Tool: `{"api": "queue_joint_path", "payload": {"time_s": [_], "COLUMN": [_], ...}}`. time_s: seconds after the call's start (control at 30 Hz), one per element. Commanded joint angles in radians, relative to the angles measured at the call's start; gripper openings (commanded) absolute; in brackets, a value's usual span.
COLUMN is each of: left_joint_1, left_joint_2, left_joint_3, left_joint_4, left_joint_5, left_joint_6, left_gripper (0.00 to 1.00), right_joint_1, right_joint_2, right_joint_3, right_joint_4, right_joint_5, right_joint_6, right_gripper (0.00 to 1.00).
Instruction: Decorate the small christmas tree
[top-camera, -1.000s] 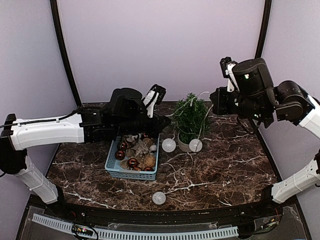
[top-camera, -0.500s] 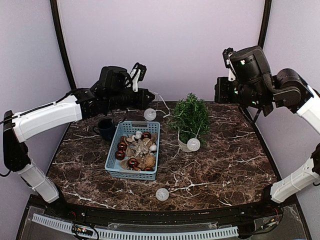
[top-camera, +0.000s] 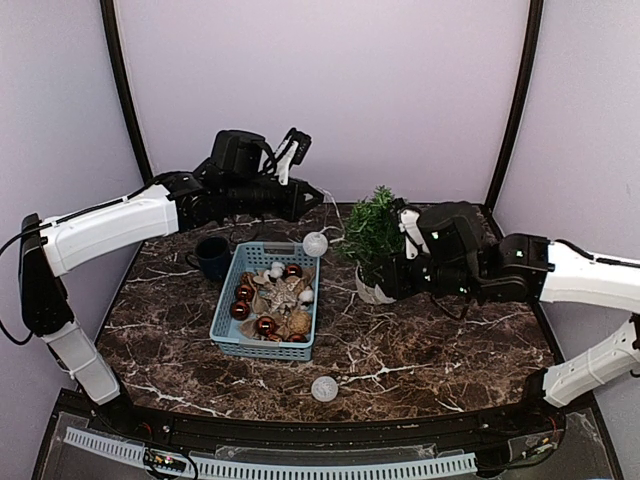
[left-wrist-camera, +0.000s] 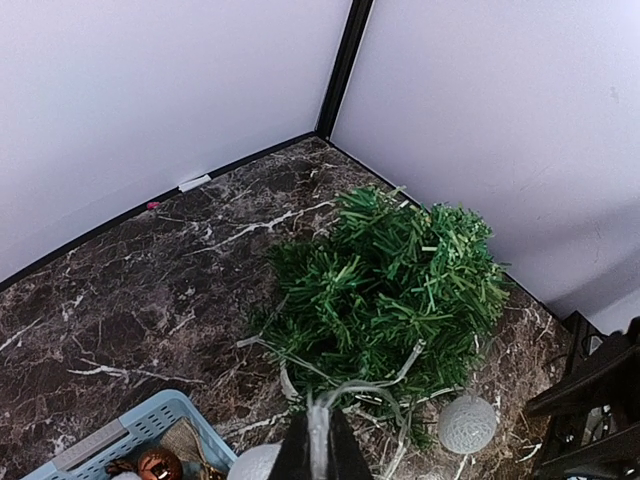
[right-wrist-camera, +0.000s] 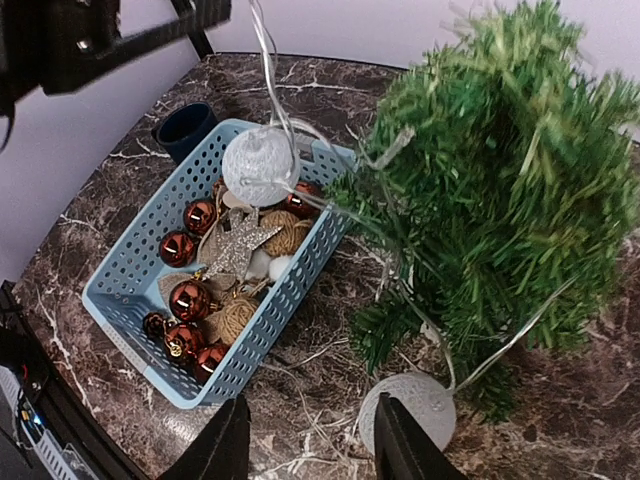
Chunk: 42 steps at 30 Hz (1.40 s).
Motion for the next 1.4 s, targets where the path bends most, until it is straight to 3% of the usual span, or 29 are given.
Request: {"api": "queue_joint_path", "payload": {"time_s": [0.0, 0.1, 0.23, 0.57, 0.77, 1.13, 1.37], "left_joint_1": [0.001, 0.001, 0.003, 0.003, 0.003, 0.002, 0.004], "left_joint_2": [-0.032, -0.04, -0.042, -0.042, -0.036, -0.029, -0.02], "left_joint_3": [0.027, 0.016, 0.013, 0.009, 0.01, 0.015, 0.022], "left_joint_4": [-0.014, -0.016, -0.024, -0.024, -0.024, -0.027, -0.035], "left_joint_5": [0.024, 0.025, 0.03, 0.029, 0.041, 0.046, 0.047], "left_joint_6": [0.019, 0.019, 0.019, 0.005, 0.003, 0.003, 0.003], "left_gripper": [0.0, 0.0, 0.0, 0.0, 0.0, 0.0, 0.0], "right_joint_1": [0.006, 0.006, -0.021, -0.194, -0.264, -0.31, -0.311], "right_joint_2": [-0.051, -0.141, -0.211, -0.112, 0.024, 0.191, 0.284], "right_joint_3": [-0.196, -0.38, -0.564, -0.831, -0.826, -0.729, -0.674], "right_joint_4": [0.321, 0.532, 0.651, 0.964, 1.088, 1.158, 1.177], "right_joint_5": [-0.054, -0.055, -0.043, -0.196, -0.299, -0.368, -0.428], "right_joint_6": [0.091, 0.146, 0.19, 0.265, 0.228, 0.118, 0.08], "right_gripper": [0.5, 0.56, 0.6, 0.59, 0.6, 0.65, 0.48]}}
